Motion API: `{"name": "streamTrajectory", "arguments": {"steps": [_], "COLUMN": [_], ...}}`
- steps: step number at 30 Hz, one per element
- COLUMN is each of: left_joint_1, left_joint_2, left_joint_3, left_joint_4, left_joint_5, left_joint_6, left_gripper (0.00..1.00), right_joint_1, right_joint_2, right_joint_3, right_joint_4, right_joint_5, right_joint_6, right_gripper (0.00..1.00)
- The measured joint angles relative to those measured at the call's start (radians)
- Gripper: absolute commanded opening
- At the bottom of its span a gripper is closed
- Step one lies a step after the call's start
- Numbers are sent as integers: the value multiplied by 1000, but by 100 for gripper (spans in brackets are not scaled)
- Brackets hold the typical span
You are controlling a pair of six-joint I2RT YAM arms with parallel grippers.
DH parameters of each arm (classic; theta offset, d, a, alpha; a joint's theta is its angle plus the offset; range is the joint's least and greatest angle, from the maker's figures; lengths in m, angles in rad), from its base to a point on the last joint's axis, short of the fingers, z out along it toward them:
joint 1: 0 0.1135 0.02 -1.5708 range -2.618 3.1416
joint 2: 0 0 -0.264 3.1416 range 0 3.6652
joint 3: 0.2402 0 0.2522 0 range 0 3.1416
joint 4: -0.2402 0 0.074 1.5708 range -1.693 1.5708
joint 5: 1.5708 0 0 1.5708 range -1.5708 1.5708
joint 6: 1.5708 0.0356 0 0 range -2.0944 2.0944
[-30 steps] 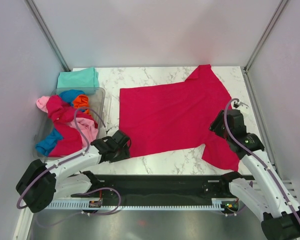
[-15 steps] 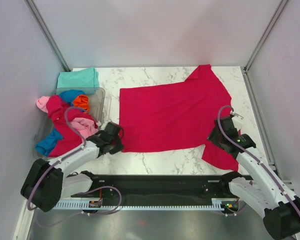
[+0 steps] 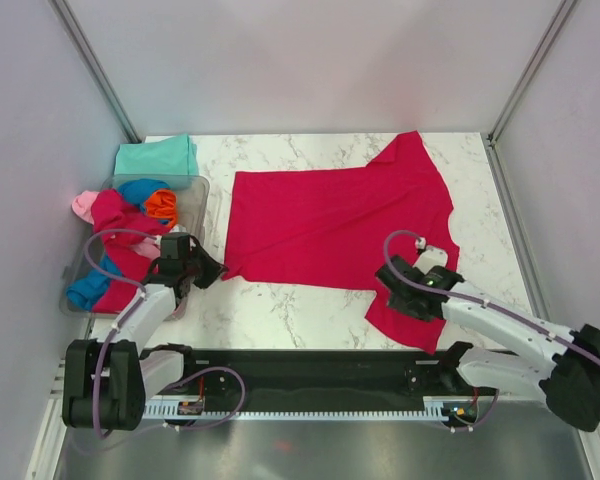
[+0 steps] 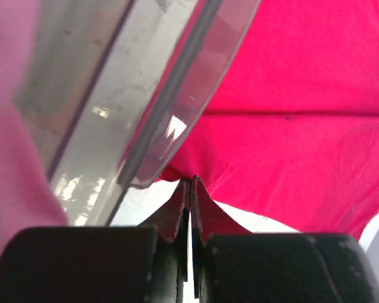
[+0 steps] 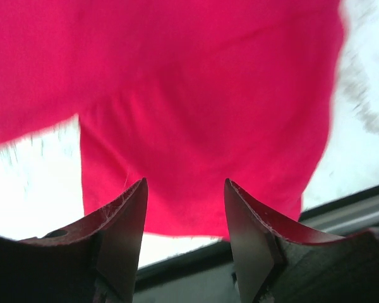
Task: Fold and stack the t-shirts
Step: Fold the tshirt
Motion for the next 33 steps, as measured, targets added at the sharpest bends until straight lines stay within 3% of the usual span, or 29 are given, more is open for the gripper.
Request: {"name": "streamTrajectory", "arguments": {"steps": [6, 8, 17, 22, 24, 26, 27, 33], "left_joint_1": [5, 5, 7, 11, 11, 11, 11, 11], "left_joint_2": [-9, -19, -45, -89, -99, -105, -107, -124], "left_joint_3": [-20, -28, -41, -44, -44, -44, -44, -39], "left_joint_4": [25, 25, 16, -9, -18, -26, -28, -66], "left_joint_5": [39, 44, 51, 51, 51, 51, 51, 55], "left_joint_6": [14, 17, 28, 31, 33, 34, 34, 43], "left_gripper": [2, 2, 2, 2, 2, 2, 2, 2], "right_joint_1": [318, 371, 360, 277, 261, 254, 253, 253], "right_joint_2": [150, 183, 203, 106, 95, 105, 111, 103], "right_joint_3": [18, 14, -54, -137, -144, -143, -142, -149], "right_joint_4": [-53, -55, -16, 61, 64, 64, 67, 101], "right_joint_5": [1, -2, 19, 23, 25, 36, 45, 66], "right_joint_6": [205, 249, 361, 382, 375, 364, 359, 336], "right_gripper": [61, 62, 64, 59, 44, 20, 1, 0]}}
